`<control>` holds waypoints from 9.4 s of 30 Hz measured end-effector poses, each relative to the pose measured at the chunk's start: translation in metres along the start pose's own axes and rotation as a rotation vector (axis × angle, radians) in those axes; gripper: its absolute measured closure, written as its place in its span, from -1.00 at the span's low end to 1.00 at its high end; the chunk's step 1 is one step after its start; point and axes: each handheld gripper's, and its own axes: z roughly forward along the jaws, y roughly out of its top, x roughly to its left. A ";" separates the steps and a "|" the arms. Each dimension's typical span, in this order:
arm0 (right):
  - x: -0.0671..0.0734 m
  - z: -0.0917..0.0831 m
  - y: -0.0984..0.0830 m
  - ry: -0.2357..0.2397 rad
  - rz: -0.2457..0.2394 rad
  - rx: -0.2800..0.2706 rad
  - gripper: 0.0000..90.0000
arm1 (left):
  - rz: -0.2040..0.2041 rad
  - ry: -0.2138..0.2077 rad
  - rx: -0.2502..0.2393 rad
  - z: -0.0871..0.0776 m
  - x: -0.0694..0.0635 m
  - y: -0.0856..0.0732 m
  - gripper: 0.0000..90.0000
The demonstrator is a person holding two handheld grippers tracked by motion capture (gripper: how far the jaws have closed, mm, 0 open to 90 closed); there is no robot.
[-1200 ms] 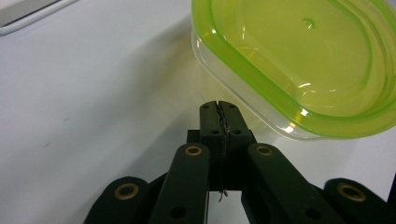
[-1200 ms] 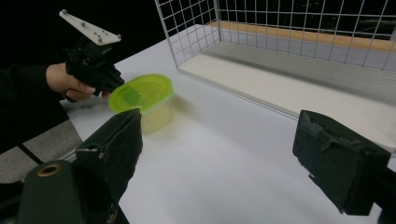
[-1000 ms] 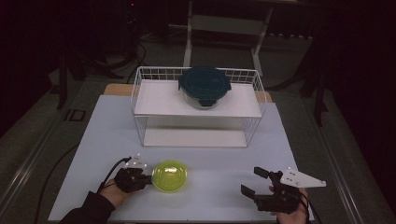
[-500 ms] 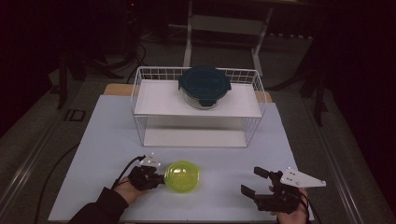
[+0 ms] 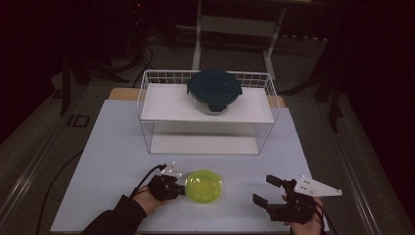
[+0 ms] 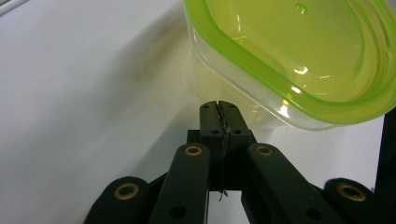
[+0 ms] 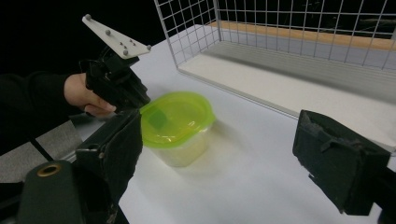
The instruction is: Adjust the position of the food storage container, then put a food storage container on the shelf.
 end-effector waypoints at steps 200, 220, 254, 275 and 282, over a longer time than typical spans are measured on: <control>0.008 0.069 0.186 0.076 0.278 0.103 0.80 | -0.326 -0.125 -0.351 -0.175 -0.013 0.160 0.80; -0.009 0.081 0.250 0.041 0.263 0.064 0.80 | -0.316 -0.102 -0.400 -0.202 0.016 0.211 0.81; -0.057 0.106 0.267 -0.038 0.378 0.093 0.60 | -0.462 -0.063 -0.413 -0.172 0.050 0.246 0.71; -0.071 0.123 0.279 -0.122 0.391 0.097 0.30 | -0.457 0.032 -0.444 -0.156 0.061 0.257 0.16; -0.070 0.124 0.281 -0.109 0.369 0.087 -0.04 | -0.474 0.028 -0.475 -0.157 0.066 0.250 -0.13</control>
